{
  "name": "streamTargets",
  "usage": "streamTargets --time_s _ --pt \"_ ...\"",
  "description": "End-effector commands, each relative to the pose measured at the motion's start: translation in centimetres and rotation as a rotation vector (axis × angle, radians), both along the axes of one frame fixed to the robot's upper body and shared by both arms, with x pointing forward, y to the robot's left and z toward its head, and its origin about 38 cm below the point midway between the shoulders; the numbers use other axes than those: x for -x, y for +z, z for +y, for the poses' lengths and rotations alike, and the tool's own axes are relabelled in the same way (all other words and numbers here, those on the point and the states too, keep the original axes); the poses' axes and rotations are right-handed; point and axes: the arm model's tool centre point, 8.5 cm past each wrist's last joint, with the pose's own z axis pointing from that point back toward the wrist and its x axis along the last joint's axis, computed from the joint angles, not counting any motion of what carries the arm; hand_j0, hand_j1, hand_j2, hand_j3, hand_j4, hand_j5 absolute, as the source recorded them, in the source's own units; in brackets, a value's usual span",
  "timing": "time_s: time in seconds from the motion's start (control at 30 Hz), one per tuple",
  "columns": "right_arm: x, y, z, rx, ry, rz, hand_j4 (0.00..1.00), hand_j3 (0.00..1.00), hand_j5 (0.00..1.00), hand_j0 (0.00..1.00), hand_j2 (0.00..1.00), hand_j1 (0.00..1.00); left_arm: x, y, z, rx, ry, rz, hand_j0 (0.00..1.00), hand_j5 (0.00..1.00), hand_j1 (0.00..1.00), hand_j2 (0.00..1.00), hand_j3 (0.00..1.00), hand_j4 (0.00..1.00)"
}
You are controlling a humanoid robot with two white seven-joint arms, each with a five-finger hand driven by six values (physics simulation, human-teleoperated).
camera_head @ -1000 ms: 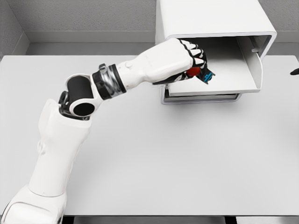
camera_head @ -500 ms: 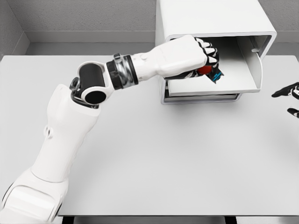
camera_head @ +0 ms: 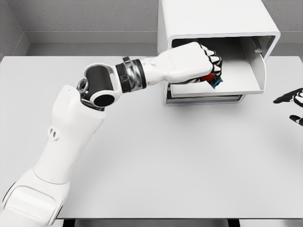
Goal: Slide open multi-storey tabletop storage cabinets and put open load switch and slide close multi-storey tabletop storage cabinets
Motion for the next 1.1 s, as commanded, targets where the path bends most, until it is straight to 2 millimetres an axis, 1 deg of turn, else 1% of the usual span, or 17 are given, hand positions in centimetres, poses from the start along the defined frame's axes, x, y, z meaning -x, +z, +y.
streamTargets --time_s 0.0,0.57,0.7,0.73,0.87,0.93,1.07 --pt "0.0 0.0 0.0 -0.006 0.0 0.001 0.71 0.71 0.71 0.71 0.71 0.71 0.1 -0.2 -0.2 -0.014 0.003 -0.007 0.37 0.37 0.37 0.37 0.37 0.37" --pt "0.2 -0.3 -0.1 -0.002 -0.002 0.011 0.71 0.71 0.71 0.71 0.71 0.71 -0.5 -0.2 -0.1 -0.056 0.04 -0.035 0.38 0.38 0.38 0.38 0.38 0.38" --pt "0.3 -0.6 0.1 -0.003 0.0 0.017 0.71 0.71 0.71 0.71 0.71 0.71 -0.7 -0.6 -0.1 -0.062 0.043 -0.025 0.39 0.39 0.39 0.39 0.39 0.39" --pt "0.4 -1.2 0.3 -0.014 -0.003 0.023 0.71 0.71 0.71 0.71 0.71 0.71 -0.7 -0.6 0.0 -0.063 0.044 -0.024 0.39 0.39 0.39 0.39 0.39 0.39" --pt "0.5 -2.0 0.8 -0.025 0.008 0.042 0.71 0.71 0.71 0.71 0.71 0.71 -0.7 -0.7 -0.1 -0.065 0.044 -0.021 0.45 0.45 0.45 0.45 0.45 0.45" --pt "0.5 -2.2 1.0 -0.033 0.009 0.042 0.71 0.71 0.71 0.71 0.71 0.71 -0.7 -0.7 -0.1 -0.066 0.044 -0.022 0.5 0.5 0.5 0.5 0.5 0.5" --pt "0.7 -2.7 1.3 -0.044 0.013 0.052 0.72 0.72 0.72 0.72 0.72 0.72 -0.8 -0.9 -0.1 -0.076 0.052 -0.027 0.53 0.53 0.53 0.53 0.53 0.53"
